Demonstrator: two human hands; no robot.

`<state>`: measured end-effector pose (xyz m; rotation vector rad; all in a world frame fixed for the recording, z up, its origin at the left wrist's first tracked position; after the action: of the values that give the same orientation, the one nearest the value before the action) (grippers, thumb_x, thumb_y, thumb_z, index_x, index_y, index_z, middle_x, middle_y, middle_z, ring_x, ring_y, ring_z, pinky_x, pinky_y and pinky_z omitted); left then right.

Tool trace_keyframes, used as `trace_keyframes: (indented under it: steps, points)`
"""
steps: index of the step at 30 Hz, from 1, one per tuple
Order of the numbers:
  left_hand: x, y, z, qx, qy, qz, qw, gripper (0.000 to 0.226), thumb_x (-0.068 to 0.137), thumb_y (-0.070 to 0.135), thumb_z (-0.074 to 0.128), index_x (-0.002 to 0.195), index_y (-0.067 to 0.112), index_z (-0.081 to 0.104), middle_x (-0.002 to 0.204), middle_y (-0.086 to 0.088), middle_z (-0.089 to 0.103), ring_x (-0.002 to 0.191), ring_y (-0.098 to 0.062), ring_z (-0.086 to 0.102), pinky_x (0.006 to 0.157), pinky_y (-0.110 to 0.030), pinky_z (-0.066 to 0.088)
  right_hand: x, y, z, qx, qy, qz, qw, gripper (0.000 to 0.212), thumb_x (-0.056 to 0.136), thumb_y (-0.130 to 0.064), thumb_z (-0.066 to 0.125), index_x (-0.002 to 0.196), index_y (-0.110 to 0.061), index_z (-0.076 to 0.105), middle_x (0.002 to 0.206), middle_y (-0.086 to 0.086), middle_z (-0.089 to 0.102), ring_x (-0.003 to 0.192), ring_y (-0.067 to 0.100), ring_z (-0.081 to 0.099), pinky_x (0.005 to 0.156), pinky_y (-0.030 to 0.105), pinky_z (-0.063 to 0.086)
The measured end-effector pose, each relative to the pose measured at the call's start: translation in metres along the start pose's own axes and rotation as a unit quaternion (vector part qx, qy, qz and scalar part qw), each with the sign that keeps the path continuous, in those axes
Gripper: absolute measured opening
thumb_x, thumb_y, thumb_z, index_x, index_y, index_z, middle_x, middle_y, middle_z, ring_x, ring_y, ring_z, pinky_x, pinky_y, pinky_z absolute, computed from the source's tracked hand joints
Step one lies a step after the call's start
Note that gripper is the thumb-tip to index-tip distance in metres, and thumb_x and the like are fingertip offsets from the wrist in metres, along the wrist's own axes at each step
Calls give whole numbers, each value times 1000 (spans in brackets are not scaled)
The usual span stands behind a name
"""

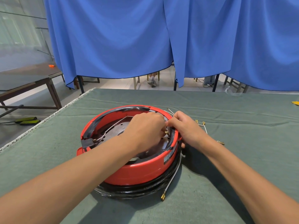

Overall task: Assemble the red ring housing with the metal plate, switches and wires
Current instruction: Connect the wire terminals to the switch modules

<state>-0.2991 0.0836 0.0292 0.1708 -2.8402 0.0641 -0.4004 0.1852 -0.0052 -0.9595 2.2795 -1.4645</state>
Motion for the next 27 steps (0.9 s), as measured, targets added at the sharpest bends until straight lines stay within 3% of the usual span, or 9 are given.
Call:
trace_keyframes:
  steps: [3,7,9,12,16,19,22,27]
  points:
    - [-1,-2,-1,-42,-10,-22,999,15,89,29,57,92,25,71,101,3,65,94,-23,60,70,-34,46,1,1,0,12,-2,-2,1000,22,83,-33,58,80,-16,43,65,5,52,46,14,48,34,22,35]
    - [-5,-3,-5,-92,14,-65,994,6,85,30,62,89,31,66,96,9,64,92,-16,59,73,-35,48,3,5,0,18,3,-5,1000,23,81,-33,59,79,-17,43,61,2,51,42,11,47,33,21,35]
    - [-7,-2,-6,-126,28,-88,988,5,82,28,62,85,29,58,90,10,63,89,-16,57,72,-34,46,4,7,0,22,3,-9,1000,24,80,-33,60,77,-18,43,57,-2,49,37,7,45,32,21,34]
    - [-10,-4,-6,-173,-16,-158,972,10,80,28,61,75,19,59,81,3,65,80,-22,59,69,-34,47,5,7,-1,19,-2,-14,1000,26,77,-38,60,75,-19,43,47,-9,48,33,3,44,32,20,34]
    - [-9,-9,-2,-300,-83,-216,926,21,85,19,58,74,5,69,70,-16,68,49,-23,51,48,-23,41,6,8,0,28,-7,-13,999,28,72,-42,59,75,-20,42,49,-8,48,34,4,45,32,20,34]
    - [-8,-10,-1,-398,-121,-255,873,21,88,18,59,74,6,69,59,-7,63,38,-16,49,38,-16,35,5,8,-1,24,-8,-10,1000,27,75,-41,59,76,-20,42,51,-6,49,34,3,45,33,21,34]
    - [-7,-11,-1,-454,-144,-296,828,20,89,18,61,79,3,69,51,1,63,36,-12,53,36,-14,36,5,8,-1,21,-10,-12,1000,25,80,-37,59,76,-19,42,53,-5,49,33,3,44,33,20,34]
    - [-6,-11,-4,-517,-198,-334,763,14,90,20,62,82,9,66,62,0,70,42,-7,60,35,-13,39,4,6,-1,25,-12,-11,1000,23,83,-33,59,79,-18,43,56,-2,48,33,3,43,33,20,33]
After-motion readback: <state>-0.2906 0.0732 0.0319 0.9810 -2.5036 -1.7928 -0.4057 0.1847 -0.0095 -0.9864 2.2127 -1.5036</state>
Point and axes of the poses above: each hand's wrist, its own x-axis towards the middle knuckle, its own z-axis out of the palm, y = z × x, the point moved 1 cm from there along x, towards the middle knuckle
